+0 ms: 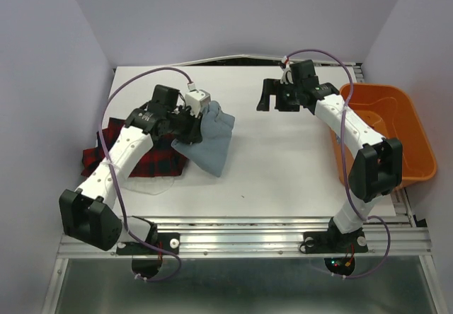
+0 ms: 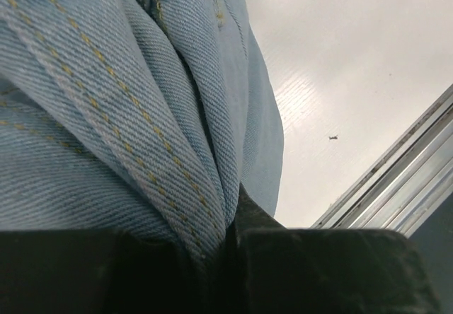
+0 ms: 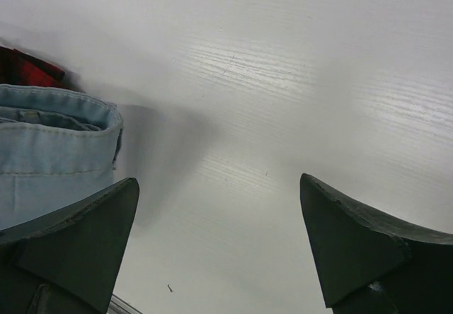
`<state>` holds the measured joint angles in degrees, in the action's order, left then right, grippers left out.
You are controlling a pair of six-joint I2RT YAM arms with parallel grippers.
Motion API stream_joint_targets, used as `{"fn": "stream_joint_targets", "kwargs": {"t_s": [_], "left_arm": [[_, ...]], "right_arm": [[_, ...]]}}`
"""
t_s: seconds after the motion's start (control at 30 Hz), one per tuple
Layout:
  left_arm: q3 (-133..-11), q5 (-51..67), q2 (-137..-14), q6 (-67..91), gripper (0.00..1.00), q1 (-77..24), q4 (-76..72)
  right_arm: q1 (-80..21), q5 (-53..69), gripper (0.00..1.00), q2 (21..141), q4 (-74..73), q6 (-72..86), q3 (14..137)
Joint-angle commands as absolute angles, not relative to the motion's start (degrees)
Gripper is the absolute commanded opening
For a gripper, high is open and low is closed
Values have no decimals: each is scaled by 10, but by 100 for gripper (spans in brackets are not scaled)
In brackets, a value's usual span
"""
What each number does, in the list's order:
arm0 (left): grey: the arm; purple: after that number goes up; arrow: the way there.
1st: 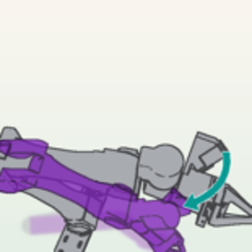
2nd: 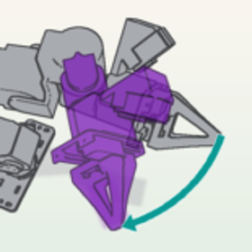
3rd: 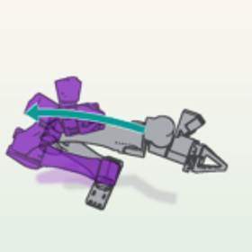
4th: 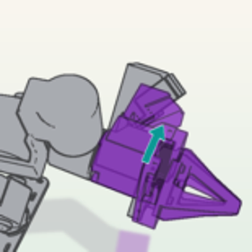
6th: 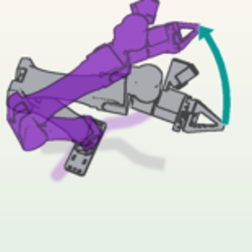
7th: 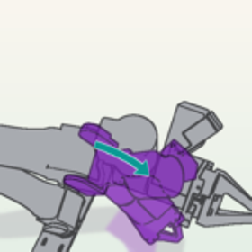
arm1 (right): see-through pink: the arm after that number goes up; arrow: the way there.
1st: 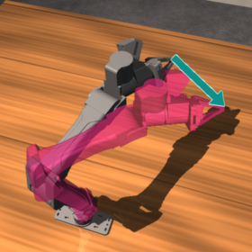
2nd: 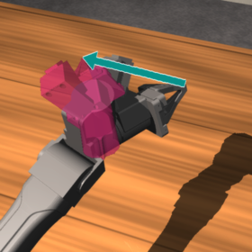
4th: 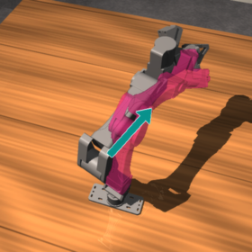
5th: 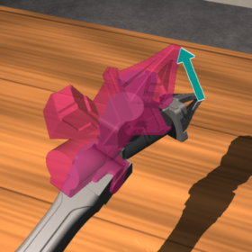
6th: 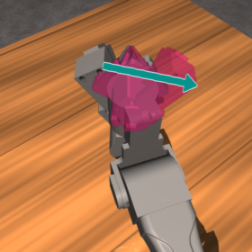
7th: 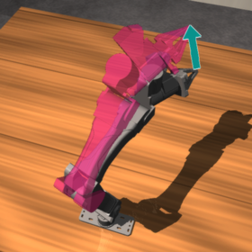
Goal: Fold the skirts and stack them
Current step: Neatly place the folded skirt to the corner
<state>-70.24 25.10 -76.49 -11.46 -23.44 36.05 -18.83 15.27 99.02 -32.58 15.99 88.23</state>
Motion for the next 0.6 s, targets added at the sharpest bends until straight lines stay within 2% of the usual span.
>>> {"fn": "stream_joint_targets", "kwargs": {"t_s": [0.0,0.27,0.57], "left_arm": [[-757,296,-722,-163,0,-186,392],[-823,326,-713,-216,0,-102,475],[-824,359,-707,-318,0,63,545]], "right_arm": [[-192,163,100,988,-318,154,893],[-192,181,100,1012,-324,158,905],[-192,194,100,1028,-324,166,905]]}}
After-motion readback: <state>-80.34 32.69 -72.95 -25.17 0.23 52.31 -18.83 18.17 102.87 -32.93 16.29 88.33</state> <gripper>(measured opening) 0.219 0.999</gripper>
